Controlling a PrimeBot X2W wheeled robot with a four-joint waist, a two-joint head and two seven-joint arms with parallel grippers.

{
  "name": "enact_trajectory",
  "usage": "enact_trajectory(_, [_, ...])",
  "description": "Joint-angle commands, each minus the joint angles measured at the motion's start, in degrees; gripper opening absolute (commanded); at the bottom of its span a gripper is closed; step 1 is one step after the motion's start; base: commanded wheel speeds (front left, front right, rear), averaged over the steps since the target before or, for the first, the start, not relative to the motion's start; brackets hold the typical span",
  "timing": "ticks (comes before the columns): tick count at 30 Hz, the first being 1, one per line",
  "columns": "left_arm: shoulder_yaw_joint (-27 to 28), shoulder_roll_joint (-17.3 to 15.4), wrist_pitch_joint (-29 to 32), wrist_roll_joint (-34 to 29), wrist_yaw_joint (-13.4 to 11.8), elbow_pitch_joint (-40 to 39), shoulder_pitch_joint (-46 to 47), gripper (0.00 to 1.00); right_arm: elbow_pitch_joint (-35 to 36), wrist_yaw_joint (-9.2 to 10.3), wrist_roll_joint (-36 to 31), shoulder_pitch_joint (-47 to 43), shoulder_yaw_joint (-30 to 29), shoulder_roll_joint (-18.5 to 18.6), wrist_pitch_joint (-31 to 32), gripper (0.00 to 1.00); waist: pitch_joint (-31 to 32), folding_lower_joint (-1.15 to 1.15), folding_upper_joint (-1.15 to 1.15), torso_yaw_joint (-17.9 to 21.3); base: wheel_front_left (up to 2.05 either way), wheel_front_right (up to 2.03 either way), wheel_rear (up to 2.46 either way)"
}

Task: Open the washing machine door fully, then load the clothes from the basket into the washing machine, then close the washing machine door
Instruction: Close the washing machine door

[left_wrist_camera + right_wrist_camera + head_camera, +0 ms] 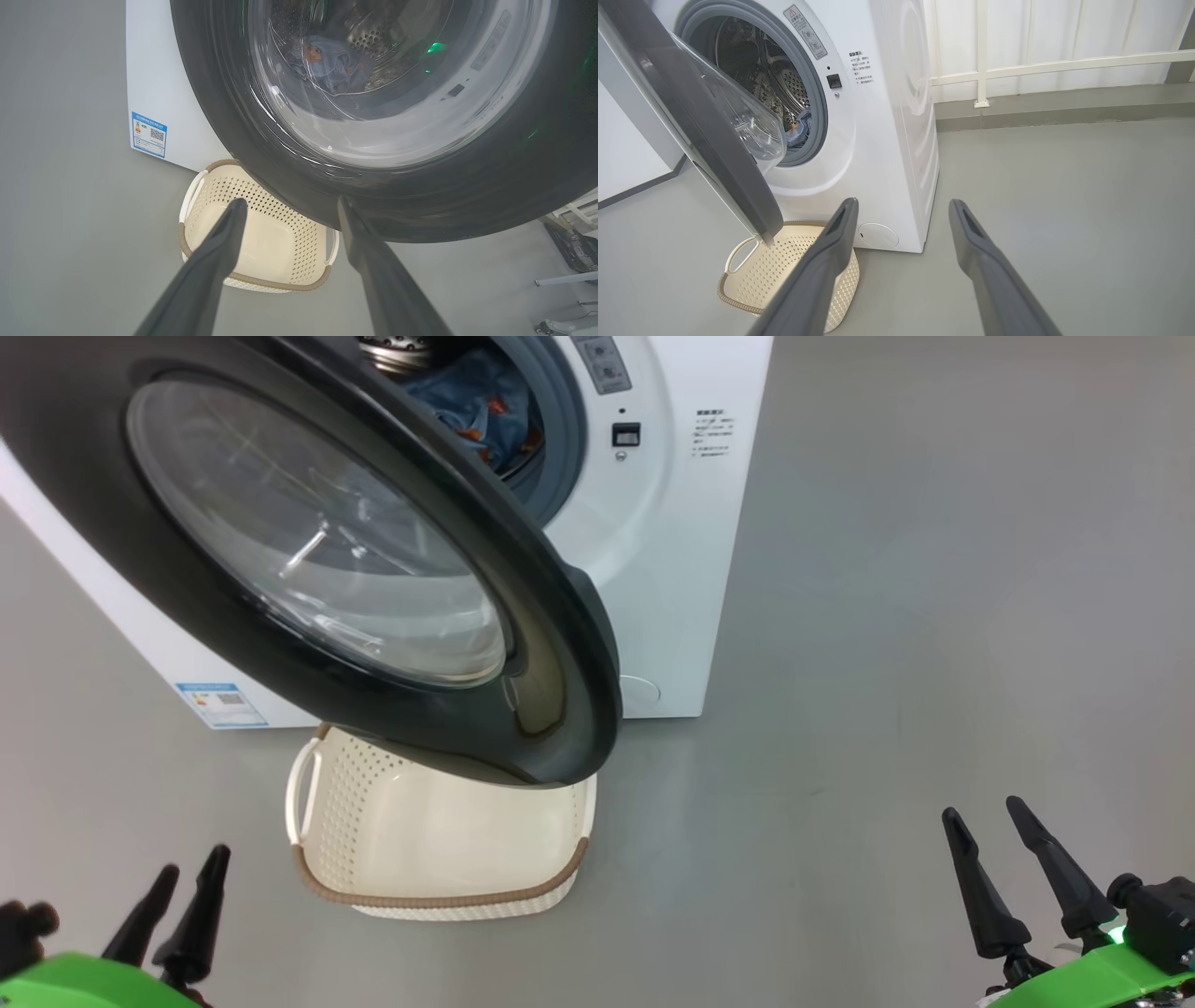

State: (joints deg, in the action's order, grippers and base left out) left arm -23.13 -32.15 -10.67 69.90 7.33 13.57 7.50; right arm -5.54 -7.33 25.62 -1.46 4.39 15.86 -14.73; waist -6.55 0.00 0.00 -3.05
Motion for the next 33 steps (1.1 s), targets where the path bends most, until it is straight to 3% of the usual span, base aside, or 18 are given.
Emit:
enact_trajectory(1, [1.6, -2.5, -1.6, -1.0, 0.2, 0.2, 1.1, 1.0, 1.4, -0.16, 0.8, -0.5, 0.6, 1.3, -0.3, 1.0, 0.1, 0.0, 0.0, 0.6, 0.0, 0.0, 0.0])
enact_trajectory(8, [0.2, -0.5, -4.2, -5.2, 0.2, 4.4, 1.1, 1.0, 1.2, -0.16, 0.9, -1.2, -0.1, 1.6, -0.3, 1.0, 0.4, 0.0, 0.0, 2.3, 0.0, 0.0, 0.0])
enact_trajectory(11, [3.7, 1.6, -4.3, -9.8, 0.2, 4.5, 0.7, 1.0, 1.3, -0.16, 0.8, -1.5, -0.5, 1.6, -0.3, 1.0, 0.5, 0.0, 0.0, 2.9, 0.0, 0.0, 0.0])
enact_trajectory(14, [7.7, 4.4, -4.3, -19.9, 0.2, 3.5, -1.0, 1.0, 1.2, -0.16, 0.8, -1.6, -0.8, 1.5, -0.3, 1.0, 0.8, 0.0, 0.0, 3.7, 0.0, 0.0, 0.0])
enact_trajectory(19, [13.6, 9.3, -4.3, -31.6, 0.2, 1.2, -3.8, 1.0, 1.2, -0.16, 0.7, -1.9, -0.8, 1.4, -0.3, 1.0, 1.5, 0.0, 0.0, 4.4, 0.0, 0.0, 0.0])
enact_trajectory(27, [19.1, 14.5, -4.3, -41.8, 0.2, -2.5, -7.1, 1.0, 1.4, -0.16, 0.8, -2.3, -0.9, 1.4, -0.3, 1.0, 2.1, 0.0, 0.0, 4.8, 0.0, 0.0, 0.0])
enact_trajectory(33, [21.1, 17.0, -4.3, -45.8, 0.2, -4.2, -8.3, 1.0, 1.4, -0.16, 0.8, -2.2, -1.2, 1.4, -0.3, 1.0, 2.0, 0.0, 0.0, 4.7, 0.0, 0.0, 0.0])
